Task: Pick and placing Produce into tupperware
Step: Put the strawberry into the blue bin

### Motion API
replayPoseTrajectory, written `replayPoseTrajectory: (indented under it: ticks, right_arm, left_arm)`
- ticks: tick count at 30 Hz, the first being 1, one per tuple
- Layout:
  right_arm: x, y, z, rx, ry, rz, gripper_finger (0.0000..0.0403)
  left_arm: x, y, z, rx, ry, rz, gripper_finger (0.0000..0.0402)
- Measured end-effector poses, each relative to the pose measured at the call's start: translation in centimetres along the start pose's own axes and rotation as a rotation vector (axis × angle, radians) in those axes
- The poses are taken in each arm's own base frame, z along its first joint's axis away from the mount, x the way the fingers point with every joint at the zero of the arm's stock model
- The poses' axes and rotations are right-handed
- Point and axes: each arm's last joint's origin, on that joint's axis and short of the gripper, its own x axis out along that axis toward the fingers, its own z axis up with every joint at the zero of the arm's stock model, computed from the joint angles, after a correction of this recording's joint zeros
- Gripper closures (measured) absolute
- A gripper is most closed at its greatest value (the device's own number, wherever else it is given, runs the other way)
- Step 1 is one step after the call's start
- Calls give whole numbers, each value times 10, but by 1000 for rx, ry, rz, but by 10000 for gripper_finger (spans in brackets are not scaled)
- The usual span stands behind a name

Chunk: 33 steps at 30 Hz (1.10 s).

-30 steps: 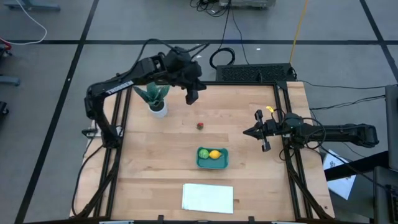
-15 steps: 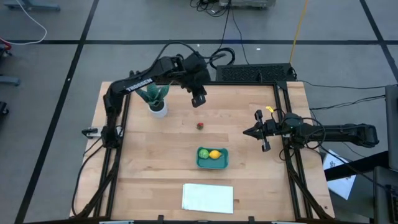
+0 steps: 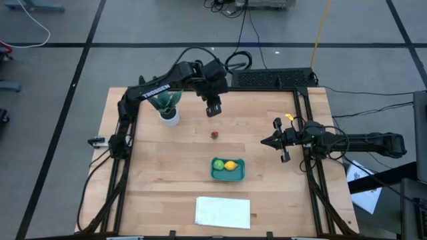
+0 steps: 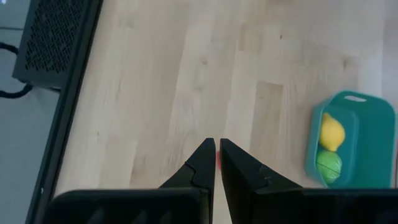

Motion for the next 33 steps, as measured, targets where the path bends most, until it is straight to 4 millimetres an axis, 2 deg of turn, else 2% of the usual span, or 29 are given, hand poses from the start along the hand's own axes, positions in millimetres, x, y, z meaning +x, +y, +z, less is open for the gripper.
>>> replayPoseTrajectory:
  ticks: [10, 13, 20, 24, 28, 33]
  right_arm:
    - [0, 0, -1, 4, 10, 0, 403]
    - [0, 0, -1, 5, 11, 0, 403]
    - [0, 0, -1, 11, 11, 0, 403]
    - [0, 0, -1, 11, 11, 0, 403]
    - [0, 0, -1, 11, 11, 0, 403]
    - [0, 0, -1, 11, 11, 0, 403]
  left_arm:
    - [2, -8, 1, 82, 16, 63, 367]
    - [3, -11, 1, 102, 22, 74, 336]
    - [3, -13, -3, 99, 68, 66, 221]
    - [3, -13, -5, 72, 92, 62, 169]
    - [3, -13, -6, 61, 92, 63, 140]
    - [3, -13, -5, 49, 91, 63, 131]
